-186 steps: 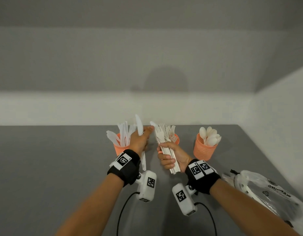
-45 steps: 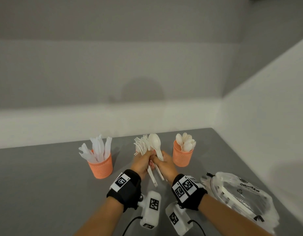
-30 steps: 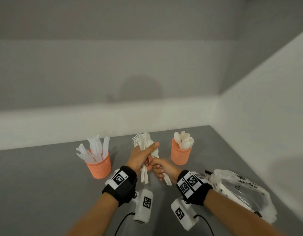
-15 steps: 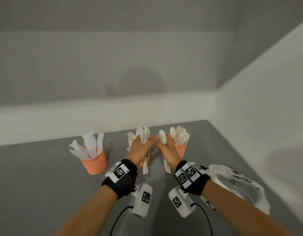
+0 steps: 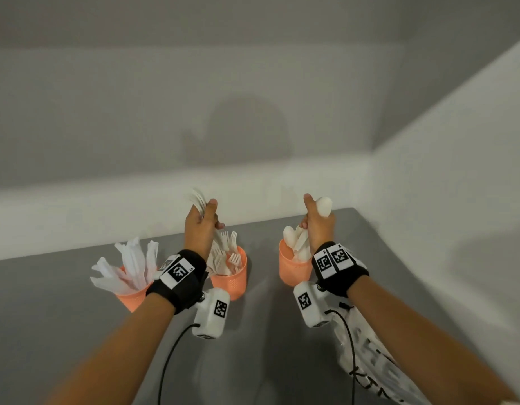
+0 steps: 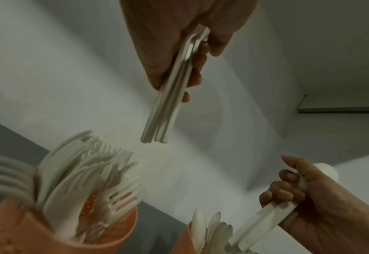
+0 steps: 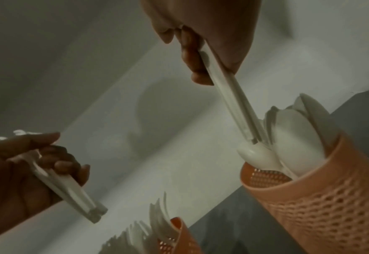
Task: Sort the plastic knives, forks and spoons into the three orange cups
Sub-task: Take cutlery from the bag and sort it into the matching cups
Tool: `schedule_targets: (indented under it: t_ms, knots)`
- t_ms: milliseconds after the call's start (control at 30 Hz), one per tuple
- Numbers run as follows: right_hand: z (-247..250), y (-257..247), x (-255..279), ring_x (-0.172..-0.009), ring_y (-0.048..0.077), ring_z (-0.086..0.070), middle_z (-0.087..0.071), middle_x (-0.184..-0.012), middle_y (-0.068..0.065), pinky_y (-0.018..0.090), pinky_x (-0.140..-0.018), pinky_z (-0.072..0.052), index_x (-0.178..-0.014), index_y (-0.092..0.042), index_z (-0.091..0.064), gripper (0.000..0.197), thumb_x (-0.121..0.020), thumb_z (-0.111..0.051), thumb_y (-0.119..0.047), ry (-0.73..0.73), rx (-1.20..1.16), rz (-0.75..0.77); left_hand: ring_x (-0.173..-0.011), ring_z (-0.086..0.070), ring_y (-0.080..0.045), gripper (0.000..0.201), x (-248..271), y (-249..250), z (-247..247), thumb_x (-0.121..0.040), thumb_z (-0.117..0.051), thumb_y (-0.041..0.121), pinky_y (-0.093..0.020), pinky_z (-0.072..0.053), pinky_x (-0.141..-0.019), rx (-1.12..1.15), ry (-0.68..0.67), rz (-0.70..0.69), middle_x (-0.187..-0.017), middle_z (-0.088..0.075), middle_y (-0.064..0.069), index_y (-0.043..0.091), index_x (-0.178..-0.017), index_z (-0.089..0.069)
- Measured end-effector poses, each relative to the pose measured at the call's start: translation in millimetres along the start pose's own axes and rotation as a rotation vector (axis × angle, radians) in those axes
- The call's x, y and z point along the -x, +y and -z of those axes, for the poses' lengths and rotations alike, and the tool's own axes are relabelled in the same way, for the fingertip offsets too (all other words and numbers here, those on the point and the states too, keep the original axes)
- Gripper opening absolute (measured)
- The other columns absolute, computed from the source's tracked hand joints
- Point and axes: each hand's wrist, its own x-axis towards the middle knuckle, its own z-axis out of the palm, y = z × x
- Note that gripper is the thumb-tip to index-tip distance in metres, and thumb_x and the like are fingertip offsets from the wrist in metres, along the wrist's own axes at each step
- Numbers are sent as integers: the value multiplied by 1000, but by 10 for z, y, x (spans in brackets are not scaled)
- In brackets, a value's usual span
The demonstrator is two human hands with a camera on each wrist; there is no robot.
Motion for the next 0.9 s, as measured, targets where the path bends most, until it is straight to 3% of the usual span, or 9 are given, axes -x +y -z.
schedule_targets:
  t_ms: [67, 233, 333, 400, 533, 633, 767, 833, 900]
  knots:
    - [-22, 24, -71, -48, 18, -43, -40, -48, 4, 29, -60, -43, -54, -15, -37, 47, -86, -61, -41, 0, -1, 7, -60, -54, -15, 28, -88, -59, -58, -97, -44, 28, -39, -46, -78, -15, -13, -1, -62, -41, 0, 18, -71, -41]
    - [-43, 179, -214, -52, 18, -49, -47, -51, 4, 30, -64, -46, -58, -14, -43, 45, -87, -59, -45, -41, 78, -14, -69, -58, -22, 27, -170, -295, -177, -98, -40, 32, -39, -46, -78, -150, -92, -31, -62, -49, -1, 14, -78, -41]
    - [-38, 355, -282, -67, 24, -61, -59, -59, 4, 38, -76, -52, -64, -12, -51, 48, -81, -58, -57, -74, 267, 7, -71, -59, -24, 23, -172, -449, -216, -98, -39, 30, -38, -50, -72, -207, -161, 20, -65, -53, -3, 12, -84, -42]
    - [-27, 439, -295, -77, 29, -65, -65, -70, 7, 40, -76, -52, -68, -11, -57, 56, -77, -53, -66, -84, 497, 73, -75, -60, -26, 23, -164, -554, -206, -98, -40, 30, -41, -49, -79, -323, -238, 30, -71, -56, -5, 9, -90, -45]
    - [24, 507, -274, -103, 30, -54, -62, -102, 11, 36, -89, -38, -95, -3, -62, 53, -82, -56, -53, -26, 903, 236, -89, -57, -34, 47, -129, -678, -111, -91, -38, 46, -37, -43, -81, -797, -330, -134, -85, -60, -17, 3, -84, -55]
    - [75, 553, -256, -114, 26, -46, -57, -117, 8, 34, -98, -27, -100, -4, -65, 46, -84, -58, -46, -70, 1020, 277, -104, -48, -34, 50, -120, -719, -77, -91, -38, 47, -40, -37, -90, -1030, -291, -219, -105, -61, -17, 4, -98, -63]
    - [70, 540, -260, -118, 23, -45, -55, -120, 5, 36, -103, -23, -90, -8, -69, 37, -84, -59, -43, -126, 1036, 318, -107, -47, -32, 40, -133, -707, -79, -88, -48, 41, -38, -36, -88, -1064, -259, -216, -108, -61, -13, 5, -97, -66]
    - [62, 534, -245, -118, 24, -46, -55, -120, 5, 37, -102, -25, -93, -10, -68, 35, -84, -58, -42, -170, 1130, 299, -103, -49, -31, 30, -115, -671, -86, -82, -64, 28, -38, -40, -87, -941, -235, -206, -106, -61, -12, 6, -102, -62]
    - [69, 543, -229, -109, 26, -52, -58, -114, 6, 34, -96, -31, -95, -10, -66, 29, -80, -63, -36, -163, 1080, 338, -94, -53, -27, 44, -66, -636, -87, -75, -71, 17, -35, -44, -83, -735, -222, -184, -103, -58, -10, 8, -114, -52]
